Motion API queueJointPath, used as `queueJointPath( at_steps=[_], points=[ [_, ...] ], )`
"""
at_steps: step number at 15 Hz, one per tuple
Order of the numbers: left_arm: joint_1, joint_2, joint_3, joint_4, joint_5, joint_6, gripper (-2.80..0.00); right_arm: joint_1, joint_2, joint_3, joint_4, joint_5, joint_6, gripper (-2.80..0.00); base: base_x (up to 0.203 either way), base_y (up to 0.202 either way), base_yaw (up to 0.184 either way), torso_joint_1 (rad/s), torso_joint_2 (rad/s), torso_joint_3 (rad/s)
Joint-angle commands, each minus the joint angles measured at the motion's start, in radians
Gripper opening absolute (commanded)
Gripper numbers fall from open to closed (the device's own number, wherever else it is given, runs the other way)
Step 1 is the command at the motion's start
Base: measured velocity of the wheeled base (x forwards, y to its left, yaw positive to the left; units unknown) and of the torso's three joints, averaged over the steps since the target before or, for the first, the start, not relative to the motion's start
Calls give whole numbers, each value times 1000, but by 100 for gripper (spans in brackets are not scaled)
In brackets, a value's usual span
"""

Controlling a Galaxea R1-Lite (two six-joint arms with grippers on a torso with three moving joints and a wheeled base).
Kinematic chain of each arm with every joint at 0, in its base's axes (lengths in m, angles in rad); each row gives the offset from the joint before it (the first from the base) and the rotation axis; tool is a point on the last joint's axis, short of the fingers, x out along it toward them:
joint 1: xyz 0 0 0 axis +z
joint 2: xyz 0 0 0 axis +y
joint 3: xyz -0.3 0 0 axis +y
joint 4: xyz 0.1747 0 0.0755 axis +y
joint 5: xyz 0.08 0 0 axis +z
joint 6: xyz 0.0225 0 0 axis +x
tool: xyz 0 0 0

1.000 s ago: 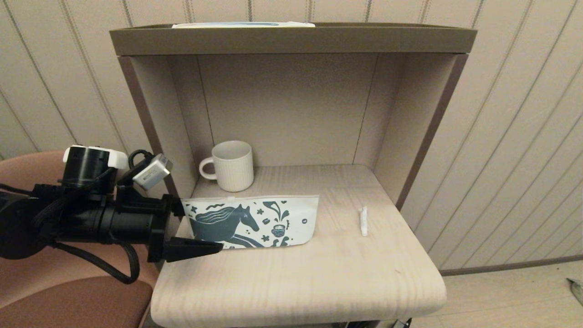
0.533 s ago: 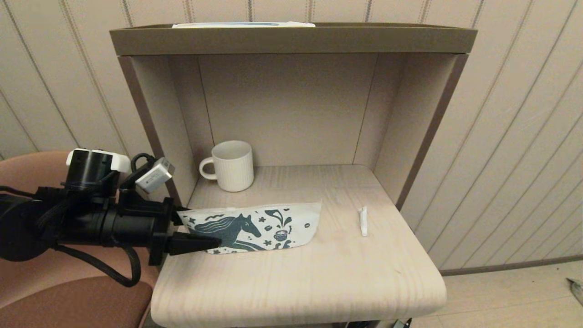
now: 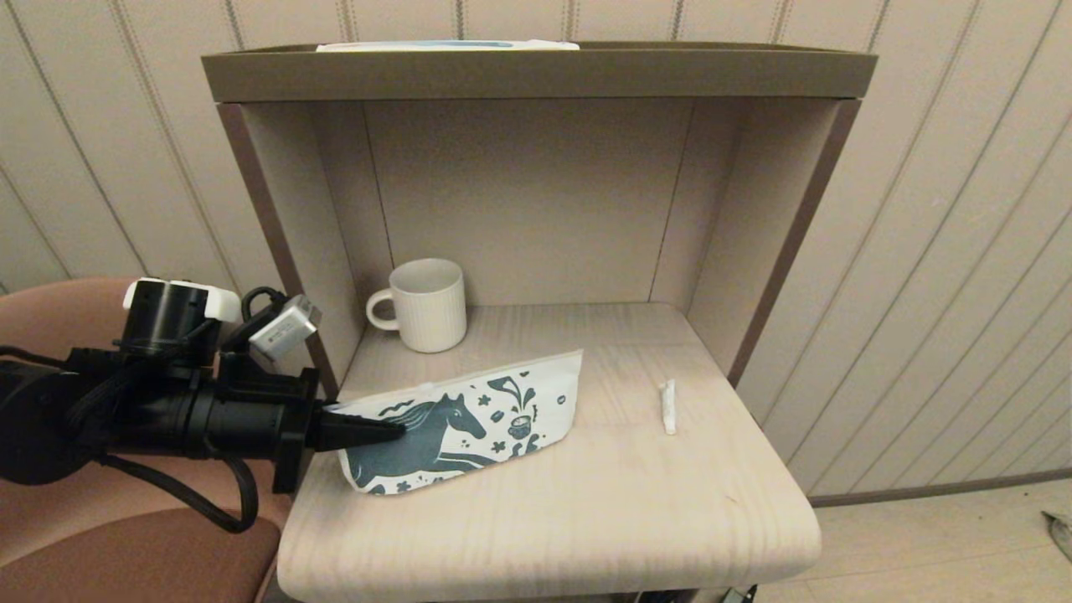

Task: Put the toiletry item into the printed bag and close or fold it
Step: Pick up the storage bag

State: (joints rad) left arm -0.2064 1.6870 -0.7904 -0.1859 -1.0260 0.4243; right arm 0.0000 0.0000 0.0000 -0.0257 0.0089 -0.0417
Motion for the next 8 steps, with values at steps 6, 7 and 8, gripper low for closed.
queueJointPath(
  at_steps=[6,7,8],
  points=[
    [-17,-101,-7,40,-12,-3,-280,1,18,0,4,0,-1,-280,0,0,0,0,0,0],
    [-29,-130,-20,77,-11,-4,-280,0,21,-9,7,4,-1,-280,0,0,0,0,0,0],
    [-38,-137,-29,97,-11,-4,-280,0,22,-15,16,10,1,-280,0,0,0,0,0,0]
  ],
)
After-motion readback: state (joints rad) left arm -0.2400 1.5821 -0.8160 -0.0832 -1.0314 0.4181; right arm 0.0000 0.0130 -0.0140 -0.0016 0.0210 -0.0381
